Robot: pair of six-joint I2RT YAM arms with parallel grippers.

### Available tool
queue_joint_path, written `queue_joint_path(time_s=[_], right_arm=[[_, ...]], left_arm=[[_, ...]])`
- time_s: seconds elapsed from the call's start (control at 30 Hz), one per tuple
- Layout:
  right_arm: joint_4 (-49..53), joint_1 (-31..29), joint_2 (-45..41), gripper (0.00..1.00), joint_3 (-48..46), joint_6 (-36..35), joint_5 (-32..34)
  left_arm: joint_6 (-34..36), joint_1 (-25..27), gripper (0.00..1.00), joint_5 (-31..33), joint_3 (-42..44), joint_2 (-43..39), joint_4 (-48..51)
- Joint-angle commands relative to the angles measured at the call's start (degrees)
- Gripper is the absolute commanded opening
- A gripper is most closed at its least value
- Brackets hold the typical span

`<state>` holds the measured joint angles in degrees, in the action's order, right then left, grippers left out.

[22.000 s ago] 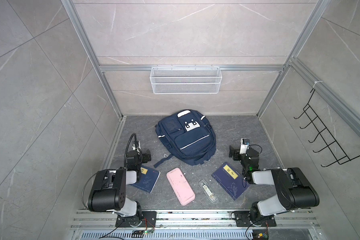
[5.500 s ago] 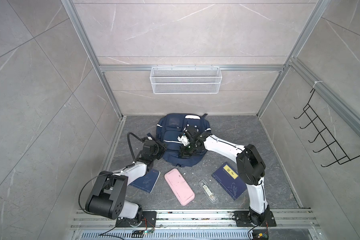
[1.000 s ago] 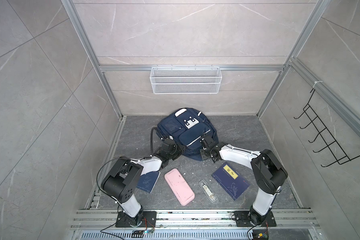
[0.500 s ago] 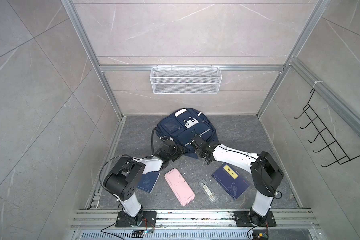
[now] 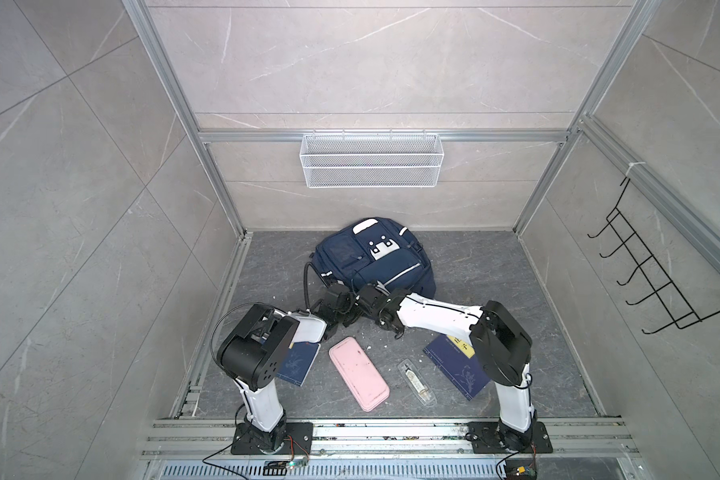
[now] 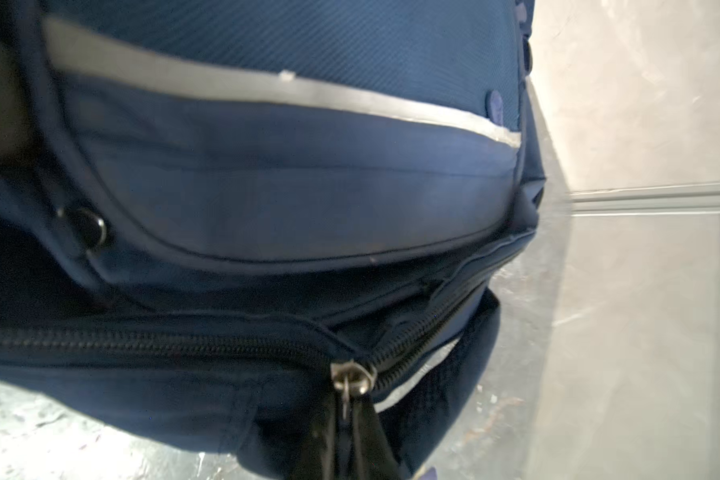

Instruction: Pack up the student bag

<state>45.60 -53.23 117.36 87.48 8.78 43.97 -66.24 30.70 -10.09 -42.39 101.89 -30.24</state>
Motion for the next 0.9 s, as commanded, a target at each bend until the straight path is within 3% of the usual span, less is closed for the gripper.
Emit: queue_joint_path(time_s=[0.0, 0.33, 0.7, 0.87], right_arm=[[7.5, -1.9, 0.8, 0.01, 4.9, 1.0, -0.1], [4.3, 1.7, -3.9, 0.02, 2.9, 6.3, -28.9], [4.3, 3.7, -3.3, 0.02, 3.0, 5.6, -37.6], [-0.3, 4.9, -3.9, 0.02, 0.2, 6.9, -46.0]], left_arm=[[-0.8, 0.6, 0.31, -1.6, -0.2, 1.5, -3.7], [-1.6, 0.6, 0.31, -1.8, -0.5, 2.5, -5.3], [-1.6, 0.9, 0.3, -2.4, -2.6, 3.2, -5.3], [-1.3, 0.9, 0.31, -2.2, -3.8, 3.9, -4.7]])
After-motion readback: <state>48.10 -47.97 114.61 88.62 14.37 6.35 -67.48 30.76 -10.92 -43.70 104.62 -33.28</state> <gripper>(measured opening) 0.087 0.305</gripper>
